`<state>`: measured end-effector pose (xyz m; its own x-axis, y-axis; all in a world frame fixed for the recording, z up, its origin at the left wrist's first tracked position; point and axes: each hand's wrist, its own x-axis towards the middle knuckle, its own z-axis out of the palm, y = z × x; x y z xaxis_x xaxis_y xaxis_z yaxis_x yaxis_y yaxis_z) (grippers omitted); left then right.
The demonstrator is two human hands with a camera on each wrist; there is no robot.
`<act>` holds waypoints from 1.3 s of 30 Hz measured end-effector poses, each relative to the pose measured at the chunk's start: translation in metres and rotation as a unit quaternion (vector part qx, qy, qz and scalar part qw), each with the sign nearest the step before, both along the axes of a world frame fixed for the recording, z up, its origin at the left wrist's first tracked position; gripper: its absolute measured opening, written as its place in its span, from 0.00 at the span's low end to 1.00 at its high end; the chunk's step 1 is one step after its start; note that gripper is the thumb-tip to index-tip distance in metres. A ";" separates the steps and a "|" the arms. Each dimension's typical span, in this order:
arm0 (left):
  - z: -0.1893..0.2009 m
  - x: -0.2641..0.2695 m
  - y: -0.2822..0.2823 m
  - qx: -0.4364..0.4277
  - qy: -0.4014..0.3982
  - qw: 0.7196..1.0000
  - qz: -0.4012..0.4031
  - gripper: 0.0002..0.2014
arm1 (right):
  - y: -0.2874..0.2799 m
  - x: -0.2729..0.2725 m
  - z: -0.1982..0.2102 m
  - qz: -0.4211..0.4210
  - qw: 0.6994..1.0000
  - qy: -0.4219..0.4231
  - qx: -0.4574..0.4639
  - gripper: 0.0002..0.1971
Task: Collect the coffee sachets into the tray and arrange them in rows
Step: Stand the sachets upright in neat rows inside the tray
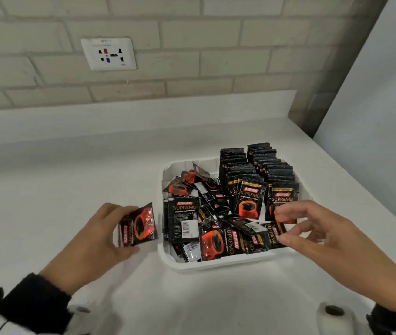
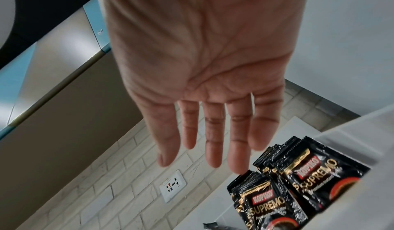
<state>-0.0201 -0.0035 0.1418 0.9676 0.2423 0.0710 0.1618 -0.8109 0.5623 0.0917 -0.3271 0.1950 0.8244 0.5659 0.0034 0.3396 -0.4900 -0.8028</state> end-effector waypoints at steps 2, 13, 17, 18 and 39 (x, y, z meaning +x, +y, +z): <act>0.017 0.006 -0.004 0.014 -0.056 0.997 -0.043 0.36 | 0.003 -0.005 -0.002 -0.004 1.000 -0.008 0.012 0.23; 0.059 0.052 -0.104 0.194 -0.117 0.922 -0.314 0.37 | 0.046 -0.024 -0.007 0.020 0.993 0.044 0.110 0.24; 0.063 0.059 -0.112 0.094 -0.091 0.934 -0.332 0.44 | 0.039 -0.023 -0.008 -0.021 0.980 0.084 0.178 0.23; 0.064 0.060 -0.112 0.024 -0.076 0.943 -0.322 0.45 | 0.036 -0.023 -0.009 -0.034 0.976 0.089 0.197 0.23; 0.059 0.096 -0.116 -0.046 0.036 0.982 -0.181 0.17 | 0.023 0.071 0.044 0.038 0.967 -0.218 -0.128 0.07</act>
